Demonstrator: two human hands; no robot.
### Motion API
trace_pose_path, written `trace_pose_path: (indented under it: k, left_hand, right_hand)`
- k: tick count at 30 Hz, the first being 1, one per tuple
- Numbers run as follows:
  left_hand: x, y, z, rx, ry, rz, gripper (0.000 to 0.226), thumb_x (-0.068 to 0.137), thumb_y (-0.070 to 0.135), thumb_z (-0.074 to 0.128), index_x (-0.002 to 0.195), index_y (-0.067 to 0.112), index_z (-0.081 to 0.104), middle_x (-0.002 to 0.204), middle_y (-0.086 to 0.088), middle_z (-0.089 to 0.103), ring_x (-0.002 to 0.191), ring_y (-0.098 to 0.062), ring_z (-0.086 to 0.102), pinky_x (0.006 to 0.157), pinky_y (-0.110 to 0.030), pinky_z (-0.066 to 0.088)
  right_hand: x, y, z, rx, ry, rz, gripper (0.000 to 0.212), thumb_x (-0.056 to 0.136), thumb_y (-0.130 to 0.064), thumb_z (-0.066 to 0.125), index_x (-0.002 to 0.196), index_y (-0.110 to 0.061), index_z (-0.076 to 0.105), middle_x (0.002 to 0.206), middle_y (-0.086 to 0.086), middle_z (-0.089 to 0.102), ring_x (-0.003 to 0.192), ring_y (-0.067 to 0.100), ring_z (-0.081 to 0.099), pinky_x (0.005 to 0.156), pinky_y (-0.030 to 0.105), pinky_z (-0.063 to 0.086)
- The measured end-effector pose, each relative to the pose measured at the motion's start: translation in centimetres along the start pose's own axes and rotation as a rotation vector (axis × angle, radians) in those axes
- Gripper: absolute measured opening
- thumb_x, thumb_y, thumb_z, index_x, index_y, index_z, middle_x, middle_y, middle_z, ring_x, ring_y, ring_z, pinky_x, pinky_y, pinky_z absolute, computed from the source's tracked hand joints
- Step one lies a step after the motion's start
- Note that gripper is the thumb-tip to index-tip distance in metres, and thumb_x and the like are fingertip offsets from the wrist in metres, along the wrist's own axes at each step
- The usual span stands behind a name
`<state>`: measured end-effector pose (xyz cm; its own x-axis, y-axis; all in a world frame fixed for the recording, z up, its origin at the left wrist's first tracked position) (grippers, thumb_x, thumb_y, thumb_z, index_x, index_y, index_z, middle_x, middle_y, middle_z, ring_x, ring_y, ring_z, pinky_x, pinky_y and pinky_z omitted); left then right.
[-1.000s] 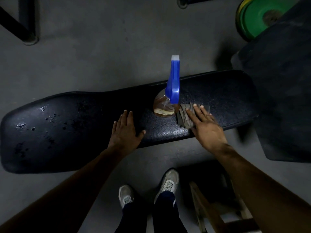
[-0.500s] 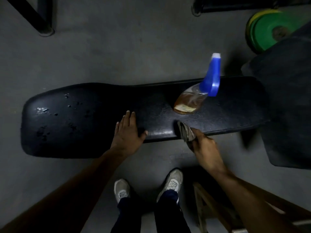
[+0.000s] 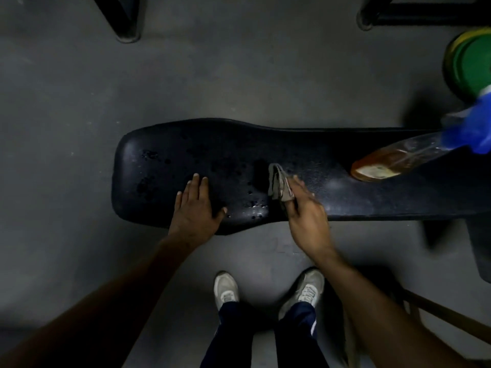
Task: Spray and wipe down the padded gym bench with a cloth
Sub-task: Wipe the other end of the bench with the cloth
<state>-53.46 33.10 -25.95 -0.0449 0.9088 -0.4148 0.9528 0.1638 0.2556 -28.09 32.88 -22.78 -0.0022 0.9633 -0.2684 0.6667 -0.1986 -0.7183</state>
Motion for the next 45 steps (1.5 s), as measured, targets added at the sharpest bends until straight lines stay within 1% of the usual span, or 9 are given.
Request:
trace_pose_path:
  k: [3, 6, 9, 15, 22, 28, 36, 41, 45]
  left_hand:
    - [0.0, -3.0, -0.3, 0.013, 0.002, 0.017, 0.092, 0.093, 0.056, 0.052, 0.159, 0.012, 0.004, 0.168, -0.008, -0.004, 0.154, -0.027, 0.001, 0.124, -0.046, 0.003]
    - [0.2, -5.3, -0.5, 0.043, 0.003, 0.053, 0.092, 0.093, 0.057, 0.050, 0.159, 0.014, 0.002, 0.168, -0.007, -0.008, 0.154, -0.026, -0.002, 0.124, -0.047, 0.001]
    - [0.7, -6.8, -0.6, 0.064, 0.016, 0.104, 0.090, 0.095, 0.057, 0.048, 0.159, 0.014, 0.002, 0.168, -0.006, -0.007, 0.154, -0.024, -0.003, 0.124, -0.047, 0.001]
    - [2.4, -7.9, -0.6, 0.069, 0.049, 0.120, 0.086, 0.096, 0.060, 0.037, 0.159, 0.014, 0.003, 0.168, -0.006, -0.007, 0.154, -0.022, -0.005, 0.124, -0.048, 0.001]
    - [3.0, -8.2, 0.4, 0.081, 0.023, 0.160, 0.089, 0.095, 0.059, 0.040, 0.159, 0.014, -0.001, 0.167, -0.005, -0.010, 0.154, -0.023, -0.010, 0.122, -0.052, 0.001]
    - [2.8, -8.2, 1.0, 0.112, 0.063, 0.163, 0.087, 0.096, 0.060, 0.035, 0.159, 0.012, 0.000, 0.168, -0.007, -0.009, 0.154, -0.024, -0.009, 0.122, -0.054, 0.002]
    - [2.7, -8.7, 0.4, 0.030, 0.042, 0.177, 0.070, 0.103, 0.040, 0.035, 0.160, 0.017, 0.002, 0.168, -0.002, -0.010, 0.154, -0.018, -0.010, 0.124, -0.050, 0.003]
    - [2.3, -10.1, -0.2, 0.039, 0.029, 0.298, 0.069, 0.103, 0.034, 0.039, 0.160, 0.016, 0.006, 0.168, -0.001, -0.003, 0.154, -0.016, -0.007, 0.124, -0.046, 0.009]
    - [2.2, -10.2, -0.5, 0.033, 0.012, 0.319, 0.069, 0.103, 0.035, 0.039, 0.160, 0.015, 0.005, 0.168, -0.001, -0.004, 0.154, -0.016, -0.007, 0.124, -0.043, 0.006]
  right_hand:
    - [1.7, 0.4, 4.5, -0.307, -0.154, -0.002, 0.071, 0.107, -0.052, 0.050, 0.168, -0.038, 0.017, 0.179, 0.000, -0.001, 0.166, 0.024, -0.006, 0.132, 0.047, -0.003]
    - [2.6, 0.8, 7.9, -0.505, -0.193, 0.004, 0.074, 0.106, -0.064, 0.036, 0.168, -0.041, 0.002, 0.178, 0.001, -0.015, 0.164, 0.024, -0.018, 0.131, 0.052, -0.011]
    - [2.7, -0.1, 10.2, -0.528, -0.137, -0.016, 0.071, 0.109, -0.059, 0.032, 0.169, -0.036, 0.002, 0.178, 0.005, -0.015, 0.164, 0.031, -0.017, 0.128, 0.054, -0.014]
    - [-2.1, -2.4, 15.1, -0.693, -0.276, -0.283, 0.070, 0.111, -0.056, 0.028, 0.169, -0.034, -0.005, 0.177, 0.006, -0.015, 0.163, 0.032, -0.017, 0.129, 0.054, -0.009]
    - [-2.6, 1.6, 10.4, -0.695, -0.115, 0.005, 0.063, 0.115, -0.039, 0.021, 0.167, -0.032, -0.014, 0.176, 0.000, -0.019, 0.163, 0.026, -0.018, 0.131, 0.049, -0.011]
    - [3.8, 3.2, 7.0, -0.482, 0.032, 0.242, 0.060, 0.114, -0.041, 0.028, 0.170, -0.034, 0.007, 0.180, 0.002, -0.003, 0.166, 0.030, -0.006, 0.132, 0.059, 0.002]
    - [-1.3, -5.3, 17.4, -0.608, -0.154, -0.144, 0.064, 0.113, -0.039, 0.031, 0.170, -0.033, 0.001, 0.178, 0.007, -0.008, 0.164, 0.036, -0.010, 0.132, 0.059, 0.001]
    - [-6.4, -4.2, 18.5, -0.703, -0.191, -0.181, 0.069, 0.109, -0.039, 0.039, 0.170, -0.032, 0.007, 0.179, 0.005, 0.000, 0.165, 0.034, 0.001, 0.131, 0.059, 0.015]
    - [-5.0, -2.5, 15.1, -0.676, -0.120, -0.043, 0.064, 0.112, -0.036, 0.033, 0.169, -0.035, 0.004, 0.178, 0.001, -0.005, 0.164, 0.030, -0.007, 0.132, 0.055, 0.000]
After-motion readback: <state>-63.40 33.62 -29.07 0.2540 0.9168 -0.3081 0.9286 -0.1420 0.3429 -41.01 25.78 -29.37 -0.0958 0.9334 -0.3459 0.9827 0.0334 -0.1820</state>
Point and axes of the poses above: each hand's wrist, its own x-axis towards the middle knuckle, its own z-axis out of the palm, y = z × x, the point moved 6 cm from there along x, towards the middle knuckle
